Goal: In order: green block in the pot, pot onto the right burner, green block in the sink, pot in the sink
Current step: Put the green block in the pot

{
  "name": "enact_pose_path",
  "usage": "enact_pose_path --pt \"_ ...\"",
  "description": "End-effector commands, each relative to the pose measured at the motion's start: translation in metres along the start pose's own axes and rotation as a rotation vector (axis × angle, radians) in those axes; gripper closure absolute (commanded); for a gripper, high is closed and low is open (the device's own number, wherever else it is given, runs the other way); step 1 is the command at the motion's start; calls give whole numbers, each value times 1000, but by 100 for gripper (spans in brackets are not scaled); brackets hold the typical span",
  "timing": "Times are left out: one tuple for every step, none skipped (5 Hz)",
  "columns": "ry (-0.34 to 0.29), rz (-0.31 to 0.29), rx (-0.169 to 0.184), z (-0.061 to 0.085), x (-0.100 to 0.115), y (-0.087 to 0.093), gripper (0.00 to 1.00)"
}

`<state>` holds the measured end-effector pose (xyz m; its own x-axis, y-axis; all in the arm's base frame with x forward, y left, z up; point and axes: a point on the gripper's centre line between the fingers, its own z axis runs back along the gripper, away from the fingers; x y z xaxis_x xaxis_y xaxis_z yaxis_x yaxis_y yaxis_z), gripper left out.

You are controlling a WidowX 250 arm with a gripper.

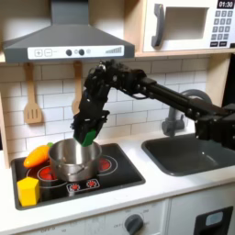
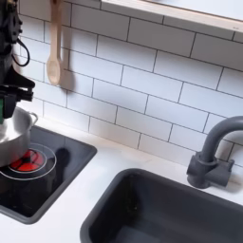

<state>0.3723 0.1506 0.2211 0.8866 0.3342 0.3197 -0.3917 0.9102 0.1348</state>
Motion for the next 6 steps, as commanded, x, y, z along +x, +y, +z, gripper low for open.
enact_pose_path --pt "-13 8 30 -8 0 1 100" --pt "3 -7 45 -10 -2 4 0" --pt "9 -23 43 -12 -5 1 0" --pt "27 -50 42 -16 -10 -4 0" --pt "49 -63 39 -21 -15 -6 0" --pt "69 -70 44 -27 -18 -5 26"
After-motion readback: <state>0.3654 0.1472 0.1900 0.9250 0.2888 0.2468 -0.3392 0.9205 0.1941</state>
